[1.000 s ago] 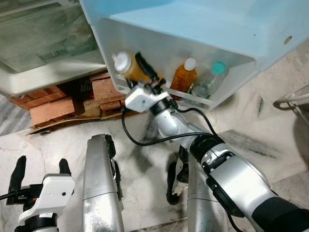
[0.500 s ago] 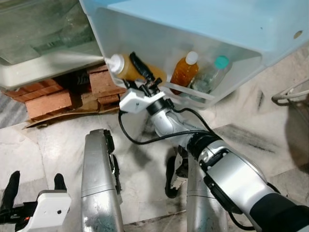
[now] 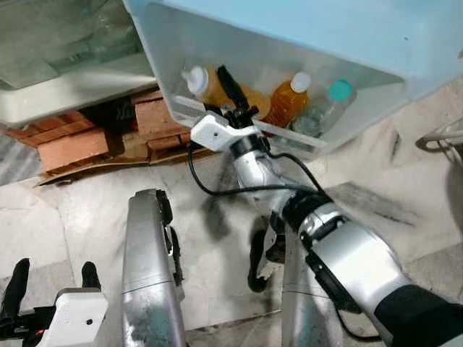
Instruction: Restocking fridge
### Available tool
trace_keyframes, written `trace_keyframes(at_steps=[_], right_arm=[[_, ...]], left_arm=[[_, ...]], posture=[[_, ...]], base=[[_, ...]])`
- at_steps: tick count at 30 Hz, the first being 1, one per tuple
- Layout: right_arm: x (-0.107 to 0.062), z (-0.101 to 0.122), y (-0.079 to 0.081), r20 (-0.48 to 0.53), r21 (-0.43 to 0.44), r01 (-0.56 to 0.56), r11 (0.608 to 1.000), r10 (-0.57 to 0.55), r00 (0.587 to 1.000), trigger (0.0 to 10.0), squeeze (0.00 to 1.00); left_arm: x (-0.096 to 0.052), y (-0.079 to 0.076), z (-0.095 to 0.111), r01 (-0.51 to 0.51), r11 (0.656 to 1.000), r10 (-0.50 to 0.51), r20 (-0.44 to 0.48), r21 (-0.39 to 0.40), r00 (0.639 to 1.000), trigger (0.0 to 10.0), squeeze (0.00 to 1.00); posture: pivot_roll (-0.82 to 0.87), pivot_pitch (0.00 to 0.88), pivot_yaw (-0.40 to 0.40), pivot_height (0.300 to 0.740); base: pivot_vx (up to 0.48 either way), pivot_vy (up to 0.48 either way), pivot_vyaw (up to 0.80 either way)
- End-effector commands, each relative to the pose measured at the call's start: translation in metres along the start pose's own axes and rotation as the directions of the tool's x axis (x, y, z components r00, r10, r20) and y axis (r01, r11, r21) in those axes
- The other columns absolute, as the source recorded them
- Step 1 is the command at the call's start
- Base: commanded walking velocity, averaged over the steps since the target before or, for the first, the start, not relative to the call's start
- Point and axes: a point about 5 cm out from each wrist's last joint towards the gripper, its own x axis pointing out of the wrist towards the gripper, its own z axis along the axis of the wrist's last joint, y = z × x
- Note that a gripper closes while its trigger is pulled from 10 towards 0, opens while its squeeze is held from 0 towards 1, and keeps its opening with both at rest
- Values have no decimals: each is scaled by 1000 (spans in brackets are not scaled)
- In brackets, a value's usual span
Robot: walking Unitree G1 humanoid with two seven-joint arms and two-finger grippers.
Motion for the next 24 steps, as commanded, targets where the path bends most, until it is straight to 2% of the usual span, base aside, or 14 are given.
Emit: trace_keyframes(at_steps=[1, 3, 6, 7, 8, 9, 15, 16, 24], right_arm=[[-23, -29, 16, -184, 76, -62, 995, 75, 980, 10000, 0], [-31, -44, 16, -282, 194, -54, 979, 109, 953, 10000, 0], [-32, -51, 10, -326, 261, -24, 965, 112, 939, 10000, 0], [-32, -53, 7, -335, 276, -10, 961, 106, 936, 10000, 357], [-32, -54, 5, -340, 284, -1, 959, 101, 935, 10000, 357], [-30, -55, 2, -343, 309, 6, 951, 106, 933, 10000, 1000], [-17, -55, -24, -315, 275, 58, 960, 33, 949, 10000, 1000], [-17, -55, -24, -315, 275, 58, 960, 33, 949, 10000, 1000], [7, -35, -51, -205, 226, 101, 969, -54, 977, 10000, 1000]], left_arm=[[-3, -2, -9, 25, 1000, -25, -46, 17, 999, 10000, 0], [2, -4, -10, 22, 1000, -22, -35, 15, 999, 10000, 0], [7, -5, -9, 17, 1000, -16, -23, 12, 1000, 10000, 0], [9, -6, -9, 15, 1000, -15, -18, 11, 1000, 10000, 0], [10, -6, -9, 14, 1000, -14, -16, 11, 1000, 10000, 0], [12, -6, -9, 12, 1000, -11, -11, 10, 1000, 10000, 0], [32, -9, -13, -6, 1000, 6, 14, 8, 1000, 10000, 0], [32, -9, -13, -6, 1000, 6, 14, 8, 1000, 10000, 0], [55, -11, -15, -22, 1000, 22, 54, 9, 998, 10000, 0]], posture=[[288, 555, -62, 528], [285, 537, -63, 528], [278, 522, -63, 528], [276, 515, -63, 528], [276, 515, -63, 528], [274, 506, -63, 528], [257, 446, -58, 528], [257, 446, -58, 528], [244, 377, -49, 528]], base=[[0, 0, 0], [0, 0, 0], [0, 0, 0], [0, 0, 0], [0, 0, 0], [0, 0, 0], [0, 0, 0], [0, 0, 0], [0, 0, 0]])
